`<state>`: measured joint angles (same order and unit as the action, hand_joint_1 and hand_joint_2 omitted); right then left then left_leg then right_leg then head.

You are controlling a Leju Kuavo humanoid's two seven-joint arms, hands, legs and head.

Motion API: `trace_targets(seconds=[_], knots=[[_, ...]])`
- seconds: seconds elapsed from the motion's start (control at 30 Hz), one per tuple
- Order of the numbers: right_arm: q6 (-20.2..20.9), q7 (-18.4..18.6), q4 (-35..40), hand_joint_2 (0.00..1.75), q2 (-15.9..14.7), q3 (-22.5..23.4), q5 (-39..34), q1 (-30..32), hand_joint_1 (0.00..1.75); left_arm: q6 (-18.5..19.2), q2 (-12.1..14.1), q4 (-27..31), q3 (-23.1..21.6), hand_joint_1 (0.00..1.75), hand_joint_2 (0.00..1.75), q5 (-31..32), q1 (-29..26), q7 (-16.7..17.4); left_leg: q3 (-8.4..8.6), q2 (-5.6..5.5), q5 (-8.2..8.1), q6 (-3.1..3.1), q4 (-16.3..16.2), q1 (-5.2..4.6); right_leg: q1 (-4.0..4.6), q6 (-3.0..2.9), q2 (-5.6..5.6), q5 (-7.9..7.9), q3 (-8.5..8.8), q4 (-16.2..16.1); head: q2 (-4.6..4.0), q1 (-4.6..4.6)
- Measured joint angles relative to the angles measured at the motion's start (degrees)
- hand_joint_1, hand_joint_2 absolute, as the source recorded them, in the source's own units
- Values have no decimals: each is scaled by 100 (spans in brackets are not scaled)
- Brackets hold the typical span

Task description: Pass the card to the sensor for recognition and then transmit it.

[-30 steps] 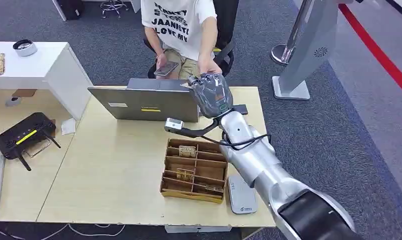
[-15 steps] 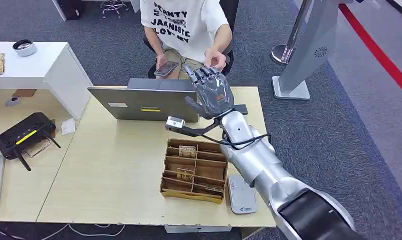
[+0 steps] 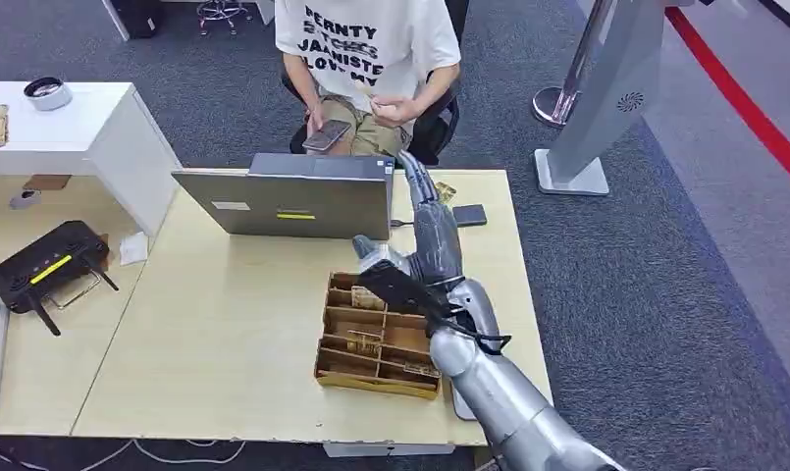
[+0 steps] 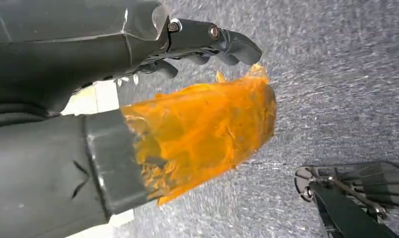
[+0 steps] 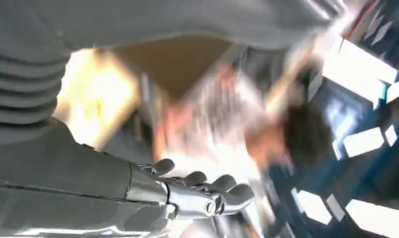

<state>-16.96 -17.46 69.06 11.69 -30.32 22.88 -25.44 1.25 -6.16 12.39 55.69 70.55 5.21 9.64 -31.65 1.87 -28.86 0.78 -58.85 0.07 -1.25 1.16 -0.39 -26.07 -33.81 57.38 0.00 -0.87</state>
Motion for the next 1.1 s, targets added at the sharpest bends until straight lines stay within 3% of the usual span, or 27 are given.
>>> trace_targets(seconds=[0.07,0.17,0.23,0.43,0.57,0.63,0.83,1.1], knots=[[1067,2,452,0,-81,18,-1313,350,0,-2,2,0,57,0,0,-44,-30,0,-7,-6,1,0,0,0,0,0,-5,0,-4,0,0,-2],[2320,-201,897,0,-343,44,-2490,746,0,2,26,0,133,0,0,-63,-44,0,-8,-12,1,1,0,0,0,0,-10,0,-1,0,0,-9],[2803,-278,1062,0,-492,44,-2837,954,0,7,37,0,162,0,0,-68,-58,-2,-7,-5,1,1,0,0,-1,0,-5,0,-2,0,0,-4],[4852,-573,1448,0,-1010,26,-4326,1534,0,13,68,0,210,0,0,-65,-75,-59,-9,-9,0,1,0,0,-1,0,-7,0,-2,-1,0,-4],[5782,-568,1571,0,-1189,-17,-5076,1826,0,26,77,0,249,0,0,-37,-73,-209,-8,-8,-1,0,0,-1,0,0,-5,0,-3,-1,0,-2],[6068,-481,1571,0,-1235,-88,-5278,1888,0,26,46,0,249,0,0,-4,-30,-378,-8,-8,0,-1,0,-3,1,0,-5,0,-5,-1,0,-2],[6293,-291,1518,0,-1239,-356,-5470,1855,0,-247,-304,0,247,0,0,37,335,-74,-7,-6,4,-1,0,0,-1,0,-6,9,4,0,0,-4],[6439,-354,1418,0,-1250,-738,-5359,1725,0,-271,-387,-2,245,0,0,-4,419,-171,-7,-8,5,0,0,-2,1,0,-4,7,0,0,0,-4]])
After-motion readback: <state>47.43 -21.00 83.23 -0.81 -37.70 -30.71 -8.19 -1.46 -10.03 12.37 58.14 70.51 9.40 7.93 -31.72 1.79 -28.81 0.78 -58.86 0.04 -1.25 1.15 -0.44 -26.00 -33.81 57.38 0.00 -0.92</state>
